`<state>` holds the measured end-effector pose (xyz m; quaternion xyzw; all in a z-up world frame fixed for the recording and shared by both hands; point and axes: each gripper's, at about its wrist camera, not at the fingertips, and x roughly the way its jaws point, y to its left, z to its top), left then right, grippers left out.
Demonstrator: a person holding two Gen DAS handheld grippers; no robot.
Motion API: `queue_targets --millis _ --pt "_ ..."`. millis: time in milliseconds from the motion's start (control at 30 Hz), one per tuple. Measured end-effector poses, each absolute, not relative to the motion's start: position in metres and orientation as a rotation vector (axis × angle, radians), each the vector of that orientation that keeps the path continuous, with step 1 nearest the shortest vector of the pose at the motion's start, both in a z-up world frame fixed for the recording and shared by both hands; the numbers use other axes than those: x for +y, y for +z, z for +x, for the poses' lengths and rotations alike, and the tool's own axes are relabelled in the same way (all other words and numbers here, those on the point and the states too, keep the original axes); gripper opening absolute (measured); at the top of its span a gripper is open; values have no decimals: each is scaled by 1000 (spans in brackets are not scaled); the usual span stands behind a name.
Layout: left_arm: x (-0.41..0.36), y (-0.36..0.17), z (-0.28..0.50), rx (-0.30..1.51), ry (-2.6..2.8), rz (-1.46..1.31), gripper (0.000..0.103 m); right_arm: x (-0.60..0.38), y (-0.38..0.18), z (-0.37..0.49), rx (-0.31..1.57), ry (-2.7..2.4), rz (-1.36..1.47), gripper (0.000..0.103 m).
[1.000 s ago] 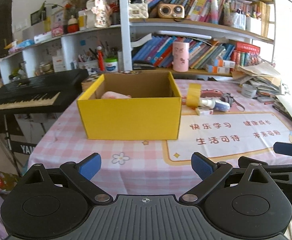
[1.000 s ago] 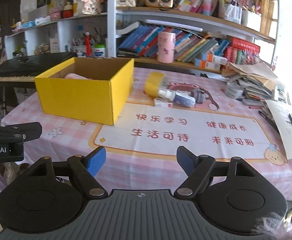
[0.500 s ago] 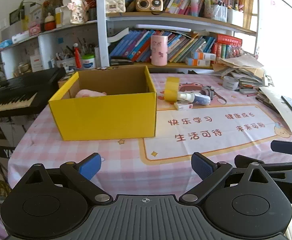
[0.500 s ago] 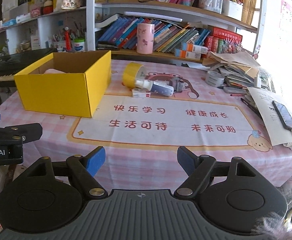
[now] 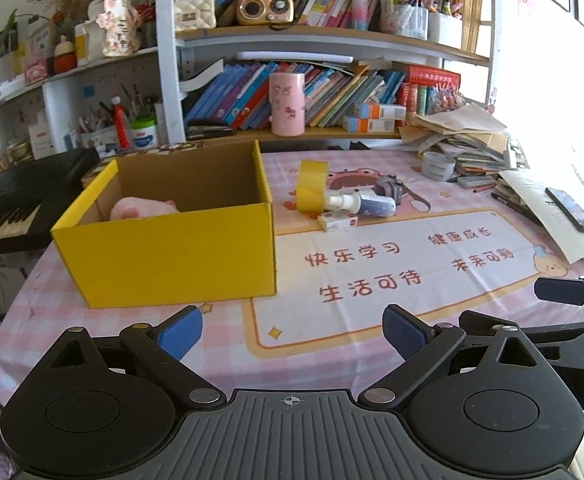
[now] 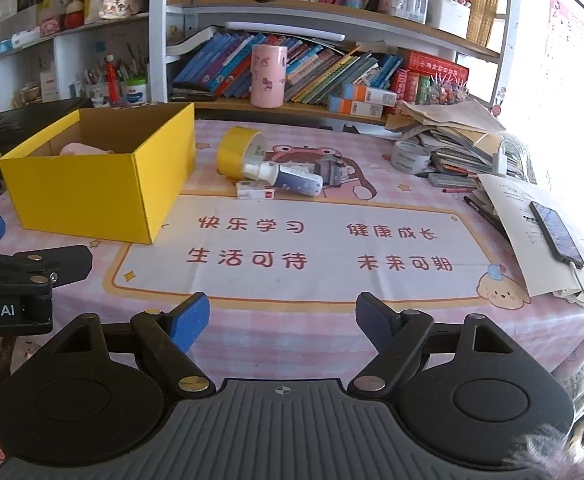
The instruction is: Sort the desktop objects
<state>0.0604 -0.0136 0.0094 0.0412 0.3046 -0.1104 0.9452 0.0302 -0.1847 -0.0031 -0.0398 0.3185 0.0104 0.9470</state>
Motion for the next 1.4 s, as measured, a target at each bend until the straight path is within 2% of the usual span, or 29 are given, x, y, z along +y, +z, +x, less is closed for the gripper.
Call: queue_targets --millis 867,1400 --pt "-77 2 122 644 -250 107 99 -239 -12 95 695 10 -67 79" --pt "-117 -1 174 673 -146 121 99 -280 -19 172 739 95 -16 79"
